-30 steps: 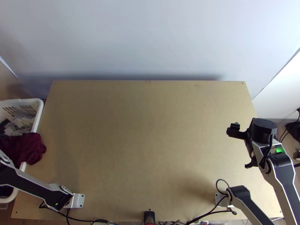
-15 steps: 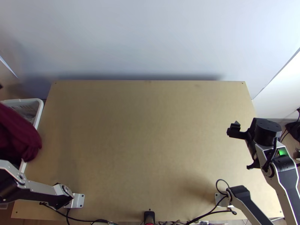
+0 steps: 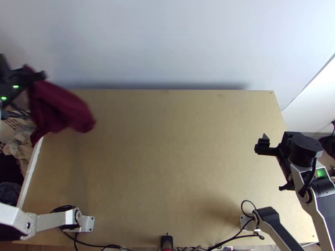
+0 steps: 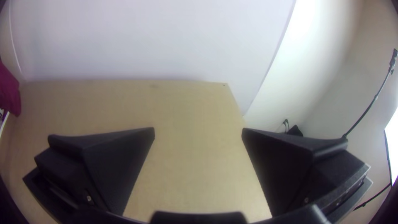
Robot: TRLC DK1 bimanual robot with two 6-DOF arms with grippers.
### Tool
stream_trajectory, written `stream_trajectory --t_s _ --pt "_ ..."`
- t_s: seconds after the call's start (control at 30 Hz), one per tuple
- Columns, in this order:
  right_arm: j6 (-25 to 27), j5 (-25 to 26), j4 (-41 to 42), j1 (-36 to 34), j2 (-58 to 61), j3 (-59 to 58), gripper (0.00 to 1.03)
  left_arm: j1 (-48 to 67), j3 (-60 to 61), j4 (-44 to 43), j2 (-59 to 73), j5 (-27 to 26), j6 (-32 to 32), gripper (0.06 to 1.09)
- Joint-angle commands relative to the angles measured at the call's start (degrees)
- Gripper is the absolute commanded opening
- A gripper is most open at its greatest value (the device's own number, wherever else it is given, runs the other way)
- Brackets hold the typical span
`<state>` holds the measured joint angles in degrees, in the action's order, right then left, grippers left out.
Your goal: Fold the t-shirt
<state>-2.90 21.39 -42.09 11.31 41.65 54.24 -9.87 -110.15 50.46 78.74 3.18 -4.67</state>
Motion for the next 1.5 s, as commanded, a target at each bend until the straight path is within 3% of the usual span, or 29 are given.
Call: stream_trajectory --t_s 0.0,0.37,0.9,0.97,1.13,1.17,1.47 --pt "1.5 -0.2 -0.1 0.1 0.5 0.3 0.98 20.0 -2.0 0.3 -2.0 0.1 0.5 0.1" --pt "3.7 -0.1 0.1 0.5 2.2 0.4 0.98 44.8 -1.2 -2.5 2.1 0.1 4.0 0.1" --pt "4.5 -0.1 0.4 -1.4 2.4 0.5 0.98 67.3 -0.3 -9.0 18.0 0.1 0.9 0.11" --pt "4.6 -0.1 0.4 -1.4 2.4 0.8 0.98 69.0 -0.4 -9.4 20.0 0.0 0.8 0.23" --pt "4.6 -0.2 0.2 -1.4 2.2 1.7 0.98 70.1 -1.5 -7.9 20.8 0.2 1.4 0.97" --pt "4.6 -0.2 0.2 -1.3 2.2 1.7 0.98 69.3 -1.6 -7.0 20.3 0.2 1.4 1.04" --pt "7.6 -0.2 0.3 5.5 3.3 2.3 0.98 53.8 2.7 -0.2 9.9 0.1 1.9 1.04"
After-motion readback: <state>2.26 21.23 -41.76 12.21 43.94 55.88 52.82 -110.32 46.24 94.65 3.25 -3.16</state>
